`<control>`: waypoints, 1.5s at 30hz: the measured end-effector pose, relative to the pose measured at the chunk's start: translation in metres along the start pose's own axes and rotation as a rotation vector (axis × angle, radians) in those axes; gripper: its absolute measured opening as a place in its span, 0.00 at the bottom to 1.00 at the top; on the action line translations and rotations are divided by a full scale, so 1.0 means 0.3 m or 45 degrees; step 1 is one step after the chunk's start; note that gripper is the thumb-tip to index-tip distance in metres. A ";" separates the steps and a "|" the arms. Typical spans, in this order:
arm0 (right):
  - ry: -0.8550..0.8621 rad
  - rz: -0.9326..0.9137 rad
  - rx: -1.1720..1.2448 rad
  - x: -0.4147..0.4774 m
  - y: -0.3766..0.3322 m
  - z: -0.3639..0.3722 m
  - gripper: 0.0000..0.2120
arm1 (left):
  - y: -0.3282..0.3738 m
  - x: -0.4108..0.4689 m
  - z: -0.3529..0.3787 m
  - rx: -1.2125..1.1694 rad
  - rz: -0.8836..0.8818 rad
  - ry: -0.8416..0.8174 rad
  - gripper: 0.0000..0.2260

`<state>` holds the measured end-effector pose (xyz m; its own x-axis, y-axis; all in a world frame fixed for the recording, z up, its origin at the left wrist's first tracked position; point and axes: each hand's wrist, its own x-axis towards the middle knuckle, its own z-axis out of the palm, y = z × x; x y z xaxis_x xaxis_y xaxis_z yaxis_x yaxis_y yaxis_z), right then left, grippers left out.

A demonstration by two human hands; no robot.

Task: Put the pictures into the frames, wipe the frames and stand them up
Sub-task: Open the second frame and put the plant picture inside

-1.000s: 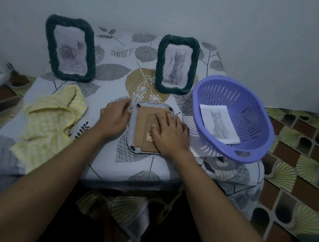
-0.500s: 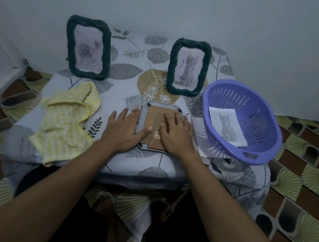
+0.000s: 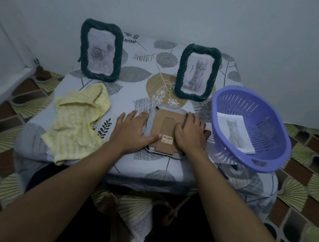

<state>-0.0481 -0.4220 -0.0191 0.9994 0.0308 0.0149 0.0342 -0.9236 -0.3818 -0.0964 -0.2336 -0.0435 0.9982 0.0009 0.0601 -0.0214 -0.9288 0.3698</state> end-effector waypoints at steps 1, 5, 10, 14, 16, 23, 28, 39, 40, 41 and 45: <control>-0.005 0.005 -0.018 0.004 0.000 0.002 0.25 | 0.000 0.000 0.000 -0.004 -0.001 -0.001 0.44; 0.011 0.021 -0.060 0.004 0.004 0.014 0.25 | 0.004 -0.003 -0.003 -0.021 -0.003 0.013 0.43; 0.078 0.077 0.098 -0.009 0.003 0.008 0.23 | 0.000 -0.002 0.002 -0.029 -0.003 0.020 0.43; 0.091 0.156 0.298 -0.006 0.014 0.002 0.21 | 0.000 -0.001 0.001 -0.032 -0.008 0.028 0.44; 0.094 0.188 0.368 0.001 0.021 0.011 0.22 | 0.001 -0.001 0.000 -0.039 -0.006 0.033 0.43; 0.039 0.251 0.455 0.020 0.029 0.010 0.22 | -0.005 0.002 0.007 -0.020 -0.011 0.031 0.44; 0.025 0.236 0.476 0.021 0.029 0.005 0.19 | -0.003 0.001 0.005 -0.022 -0.010 0.033 0.45; -0.072 0.220 0.470 0.012 0.012 -0.006 0.21 | -0.003 0.000 0.001 -0.040 -0.017 0.022 0.45; -0.066 0.189 0.453 0.006 0.010 -0.007 0.22 | -0.002 -0.001 0.001 -0.039 -0.016 0.024 0.45; -0.058 0.141 0.426 -0.004 0.009 -0.008 0.23 | -0.002 0.000 0.000 -0.039 -0.017 0.023 0.45; -0.122 -0.057 0.219 -0.059 0.026 0.003 0.24 | 0.002 -0.002 -0.005 -0.052 -0.025 0.014 0.46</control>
<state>-0.0656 -0.4294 -0.0231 0.9923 0.1140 -0.0495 0.0700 -0.8418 -0.5353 -0.0973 -0.2335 -0.0420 0.9978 0.0235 0.0621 -0.0040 -0.9126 0.4088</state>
